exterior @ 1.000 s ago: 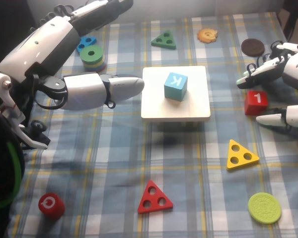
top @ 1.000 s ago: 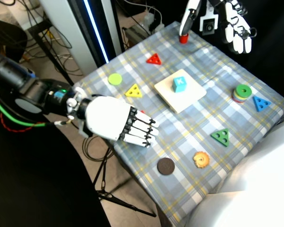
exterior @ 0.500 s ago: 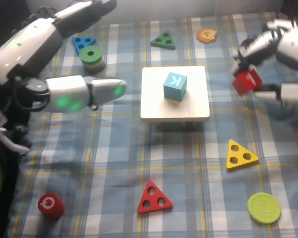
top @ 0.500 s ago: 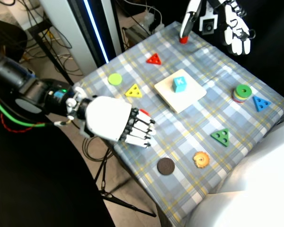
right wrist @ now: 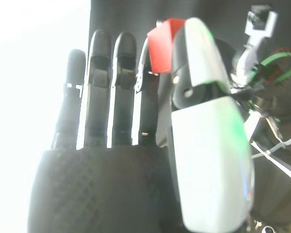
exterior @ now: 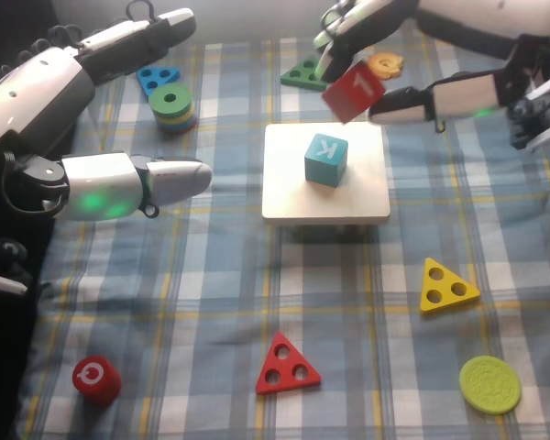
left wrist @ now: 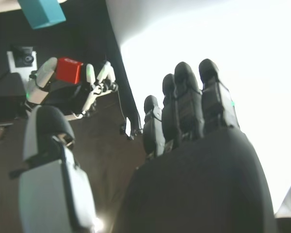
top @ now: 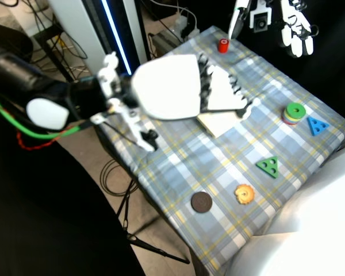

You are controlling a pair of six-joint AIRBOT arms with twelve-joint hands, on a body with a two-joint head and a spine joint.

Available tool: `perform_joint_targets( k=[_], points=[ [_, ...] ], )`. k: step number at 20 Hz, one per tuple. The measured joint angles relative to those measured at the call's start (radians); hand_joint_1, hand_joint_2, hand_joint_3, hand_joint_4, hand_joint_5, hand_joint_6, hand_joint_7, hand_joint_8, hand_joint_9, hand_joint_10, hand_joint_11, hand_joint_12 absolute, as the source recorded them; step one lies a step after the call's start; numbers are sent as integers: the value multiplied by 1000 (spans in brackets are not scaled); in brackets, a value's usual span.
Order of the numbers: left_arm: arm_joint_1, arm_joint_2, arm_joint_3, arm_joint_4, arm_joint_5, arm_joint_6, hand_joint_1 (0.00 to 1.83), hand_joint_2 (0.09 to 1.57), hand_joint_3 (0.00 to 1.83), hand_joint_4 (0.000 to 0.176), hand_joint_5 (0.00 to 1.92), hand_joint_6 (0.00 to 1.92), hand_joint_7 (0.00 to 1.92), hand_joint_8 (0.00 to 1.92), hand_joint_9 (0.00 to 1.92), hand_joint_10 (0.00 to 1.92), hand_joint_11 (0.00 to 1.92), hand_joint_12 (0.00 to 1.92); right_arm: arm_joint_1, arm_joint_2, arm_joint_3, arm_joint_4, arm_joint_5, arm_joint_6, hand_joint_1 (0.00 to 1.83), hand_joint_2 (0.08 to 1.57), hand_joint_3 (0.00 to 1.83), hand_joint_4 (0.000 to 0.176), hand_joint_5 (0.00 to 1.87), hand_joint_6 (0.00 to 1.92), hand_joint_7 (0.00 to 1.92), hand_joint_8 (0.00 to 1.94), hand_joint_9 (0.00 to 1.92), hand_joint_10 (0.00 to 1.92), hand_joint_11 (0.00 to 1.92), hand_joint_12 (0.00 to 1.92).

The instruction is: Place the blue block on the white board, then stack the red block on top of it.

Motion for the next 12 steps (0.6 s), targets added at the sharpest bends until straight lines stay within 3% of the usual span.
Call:
perform_joint_targets(
  k=[2, 4, 6, 8, 12],
  points=[
    [0, 0, 0, 3, 2, 0, 822, 902, 0, 176, 266, 4, 337, 9, 303, 9, 0, 307, 0, -12, 6, -36, -10, 10, 1179, 1028, 0, 0, 1180, 645, 886, 20, 777, 59, 248, 1135],
    [0, 0, 0, 10, 2, 0, 822, 900, 0, 168, 273, 1, 335, 2, 297, 3, 0, 288, 0, -18, 12, -54, -38, 21, 1173, 1032, 0, 0, 1172, 654, 886, 9, 746, 26, 91, 1235],
    [0, 0, -4, 6, 3, 0, 814, 906, 2, 158, 282, 4, 344, 5, 308, 6, 0, 295, 0, -27, 23, -68, -57, 23, 1183, 1038, 1, 0, 1153, 683, 865, 1, 711, 5, 16, 1216],
    [0, 0, -6, 11, 6, 0, 809, 911, 1, 168, 280, 1, 346, 2, 310, 4, 0, 324, 0, -43, 37, -71, -71, 23, 1180, 1050, 1, 0, 1123, 731, 843, 4, 690, 3, 31, 1116],
    [0, 0, -5, 10, 10, 0, 837, 904, 0, 161, 278, 0, 339, 1, 305, 1, 0, 304, 1, -65, 53, -76, -75, 25, 1176, 1063, 1, 0, 1090, 787, 834, 0, 686, 2, 60, 1083]
  ],
)
